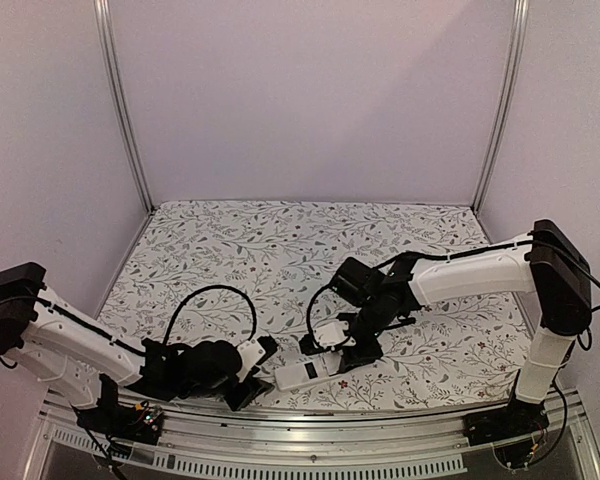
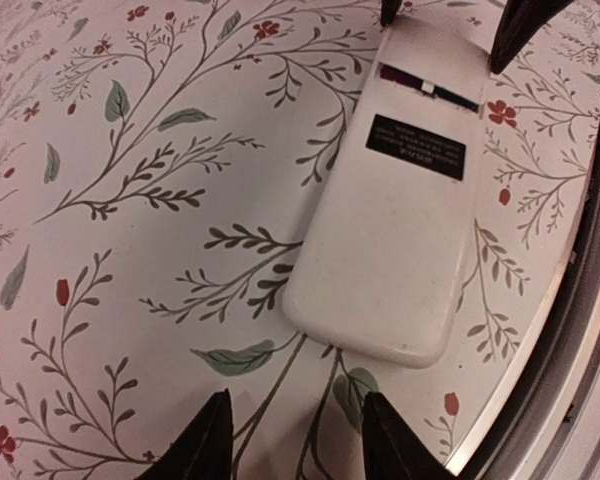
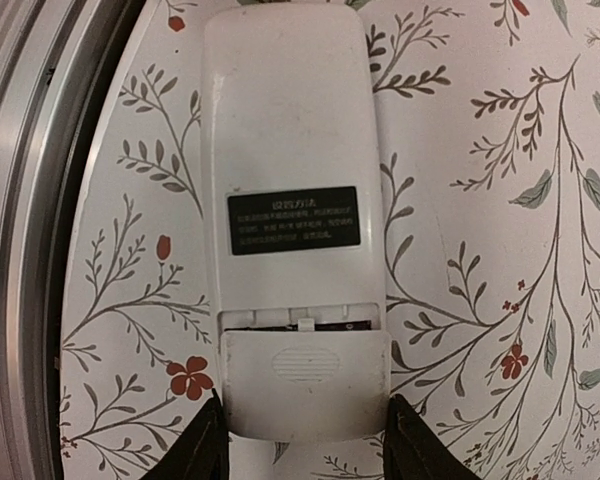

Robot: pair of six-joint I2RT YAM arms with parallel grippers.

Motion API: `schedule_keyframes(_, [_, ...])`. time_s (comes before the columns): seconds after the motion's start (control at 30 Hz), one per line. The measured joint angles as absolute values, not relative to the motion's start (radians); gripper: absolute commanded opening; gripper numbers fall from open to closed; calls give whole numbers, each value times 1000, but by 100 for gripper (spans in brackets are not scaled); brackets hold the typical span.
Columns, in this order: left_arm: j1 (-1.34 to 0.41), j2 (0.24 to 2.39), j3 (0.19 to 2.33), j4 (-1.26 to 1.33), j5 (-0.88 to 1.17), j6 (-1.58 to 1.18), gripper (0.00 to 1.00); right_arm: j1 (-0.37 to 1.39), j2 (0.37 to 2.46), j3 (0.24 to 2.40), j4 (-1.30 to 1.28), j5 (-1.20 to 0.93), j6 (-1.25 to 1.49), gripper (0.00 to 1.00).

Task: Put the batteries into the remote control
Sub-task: Place the battery cover on the remote control without the battery cover.

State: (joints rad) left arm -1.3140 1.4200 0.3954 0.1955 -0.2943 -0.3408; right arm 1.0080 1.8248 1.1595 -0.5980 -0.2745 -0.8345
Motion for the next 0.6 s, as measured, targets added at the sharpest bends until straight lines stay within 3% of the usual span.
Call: schedule_keyframes(0.6, [-1316, 1427, 403, 198, -278, -326, 43, 1010, 1838, 1159, -598, -264, -839, 42])
